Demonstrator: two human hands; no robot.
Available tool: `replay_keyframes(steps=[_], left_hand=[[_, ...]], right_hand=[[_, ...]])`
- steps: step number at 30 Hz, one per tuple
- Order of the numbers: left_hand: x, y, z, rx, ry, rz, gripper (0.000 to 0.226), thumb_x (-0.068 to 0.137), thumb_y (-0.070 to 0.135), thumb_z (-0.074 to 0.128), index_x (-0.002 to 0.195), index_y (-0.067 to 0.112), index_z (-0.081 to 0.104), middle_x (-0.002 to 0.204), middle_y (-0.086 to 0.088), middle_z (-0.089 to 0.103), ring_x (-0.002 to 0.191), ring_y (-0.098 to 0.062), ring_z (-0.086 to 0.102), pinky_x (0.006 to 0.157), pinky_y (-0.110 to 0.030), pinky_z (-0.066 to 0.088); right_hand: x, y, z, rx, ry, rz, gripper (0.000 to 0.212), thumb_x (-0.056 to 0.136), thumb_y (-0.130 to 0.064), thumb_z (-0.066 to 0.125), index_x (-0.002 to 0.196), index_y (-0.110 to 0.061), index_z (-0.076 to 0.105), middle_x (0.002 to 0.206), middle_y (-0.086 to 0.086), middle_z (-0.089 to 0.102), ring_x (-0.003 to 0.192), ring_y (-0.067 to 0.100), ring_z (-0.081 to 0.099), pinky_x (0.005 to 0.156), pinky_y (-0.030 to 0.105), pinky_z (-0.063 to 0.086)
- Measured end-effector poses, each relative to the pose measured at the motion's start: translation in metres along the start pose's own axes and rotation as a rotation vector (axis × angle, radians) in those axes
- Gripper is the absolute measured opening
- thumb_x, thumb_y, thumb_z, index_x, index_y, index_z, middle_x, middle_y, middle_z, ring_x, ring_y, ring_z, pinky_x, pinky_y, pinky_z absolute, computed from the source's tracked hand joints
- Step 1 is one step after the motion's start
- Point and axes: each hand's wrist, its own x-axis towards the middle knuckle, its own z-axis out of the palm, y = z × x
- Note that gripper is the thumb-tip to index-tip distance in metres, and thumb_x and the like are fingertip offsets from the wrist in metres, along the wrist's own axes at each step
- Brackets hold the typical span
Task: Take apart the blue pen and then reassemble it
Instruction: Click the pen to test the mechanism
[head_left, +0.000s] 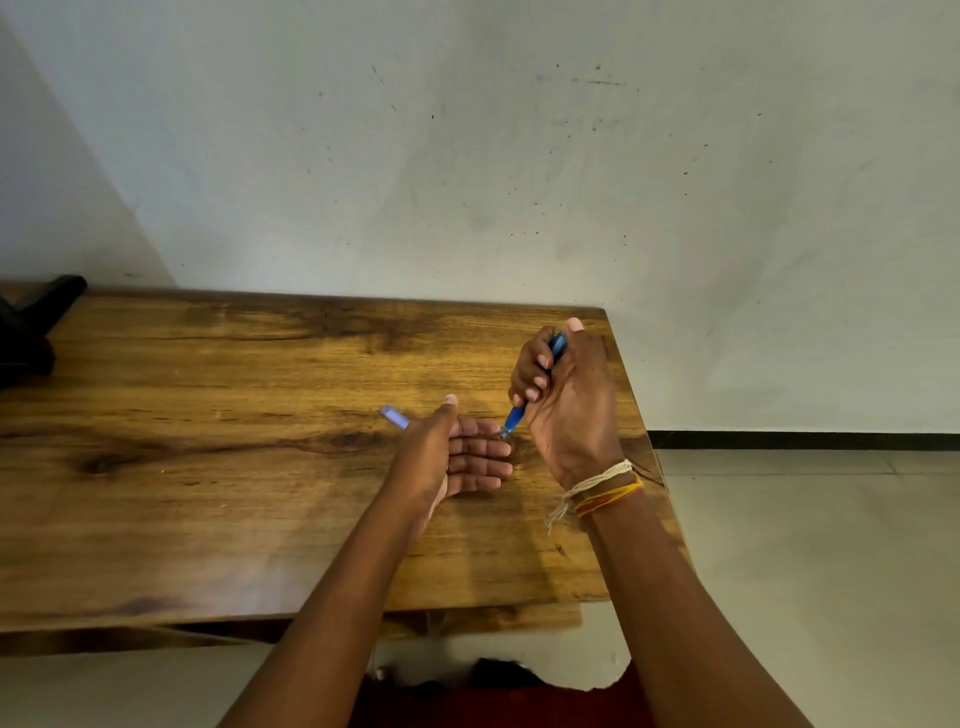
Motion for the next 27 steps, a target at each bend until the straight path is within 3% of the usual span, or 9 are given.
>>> replay_keyframes(steps=[27], left_hand=[[0.003, 0.000, 0.006, 0.034, -0.025, -0.022, 0.062, 0.102, 0.042, 0.022, 0.104, -0.004, 0.064, 0.091, -0.022, 0.070, 0.065, -0.024, 0.070, 0.055, -0.027, 0.057]], right_hand=[[0.006, 0.000, -0.025, 0.241, 0.038, 0.017, 0.046, 0.092, -0.051, 0.032, 0.063, -0.016, 0.040, 0.052, -0.003, 0.033, 0.050, 0.012, 0.028, 0.054, 0.028, 0.027]])
